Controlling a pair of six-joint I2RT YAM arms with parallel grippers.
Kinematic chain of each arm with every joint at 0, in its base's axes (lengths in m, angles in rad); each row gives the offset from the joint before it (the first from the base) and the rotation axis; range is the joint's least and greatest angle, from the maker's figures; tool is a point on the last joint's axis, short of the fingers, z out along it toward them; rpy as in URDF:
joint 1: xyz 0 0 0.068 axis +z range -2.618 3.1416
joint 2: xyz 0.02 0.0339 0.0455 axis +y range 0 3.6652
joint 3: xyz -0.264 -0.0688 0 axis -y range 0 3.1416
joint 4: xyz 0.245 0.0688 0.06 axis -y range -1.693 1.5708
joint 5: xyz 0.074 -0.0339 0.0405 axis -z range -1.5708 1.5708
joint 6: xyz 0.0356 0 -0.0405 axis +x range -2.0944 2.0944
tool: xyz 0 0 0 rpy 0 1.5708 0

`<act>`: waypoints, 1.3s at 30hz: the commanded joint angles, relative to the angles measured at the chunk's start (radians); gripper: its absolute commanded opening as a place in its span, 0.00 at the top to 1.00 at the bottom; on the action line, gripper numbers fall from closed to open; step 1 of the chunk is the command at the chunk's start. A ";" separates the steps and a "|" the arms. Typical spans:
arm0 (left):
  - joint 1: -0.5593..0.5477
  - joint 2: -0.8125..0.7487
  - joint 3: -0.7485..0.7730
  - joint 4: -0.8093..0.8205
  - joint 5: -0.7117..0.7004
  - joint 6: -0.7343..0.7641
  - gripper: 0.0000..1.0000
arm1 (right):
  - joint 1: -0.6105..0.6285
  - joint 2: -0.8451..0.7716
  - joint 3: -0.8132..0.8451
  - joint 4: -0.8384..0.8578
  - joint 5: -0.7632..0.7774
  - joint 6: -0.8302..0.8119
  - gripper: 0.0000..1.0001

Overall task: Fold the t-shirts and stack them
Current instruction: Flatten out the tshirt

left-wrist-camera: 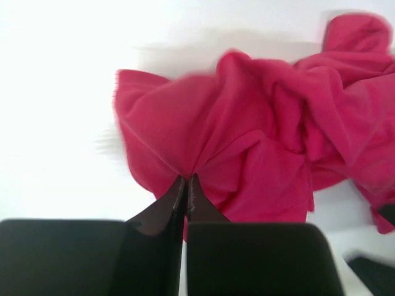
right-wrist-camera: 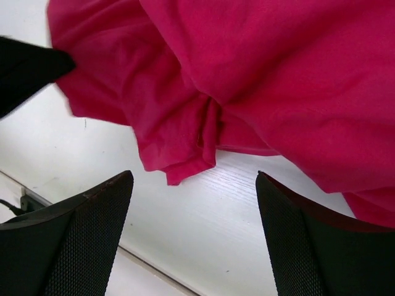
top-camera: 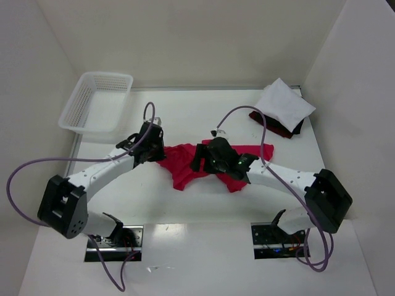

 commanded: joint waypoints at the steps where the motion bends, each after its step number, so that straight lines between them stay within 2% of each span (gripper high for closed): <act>1: 0.056 -0.207 0.093 -0.078 -0.059 0.055 1.00 | 0.002 0.072 0.049 0.096 -0.022 -0.016 0.16; 11: 0.056 -0.227 0.102 -0.096 -0.013 0.075 1.00 | 0.054 0.257 0.174 0.158 -0.023 -0.027 0.17; 17: 0.056 -0.227 0.084 -0.106 -0.004 0.086 1.00 | 0.054 0.198 0.186 0.197 -0.013 -0.007 0.18; 20: 0.056 -0.218 0.074 -0.095 -0.004 0.086 1.00 | 0.054 0.172 0.186 0.288 -0.055 0.002 0.18; 25: 0.056 -0.207 0.065 -0.086 0.007 0.086 1.00 | 0.065 0.293 0.214 0.357 -0.167 0.036 0.20; 32: 0.056 -0.207 0.065 -0.086 0.007 0.086 1.00 | 0.096 0.420 0.257 0.389 -0.185 0.065 0.25; 39: 0.056 -0.216 0.065 -0.095 0.007 0.086 1.00 | 0.107 0.462 0.257 0.400 -0.145 0.085 0.29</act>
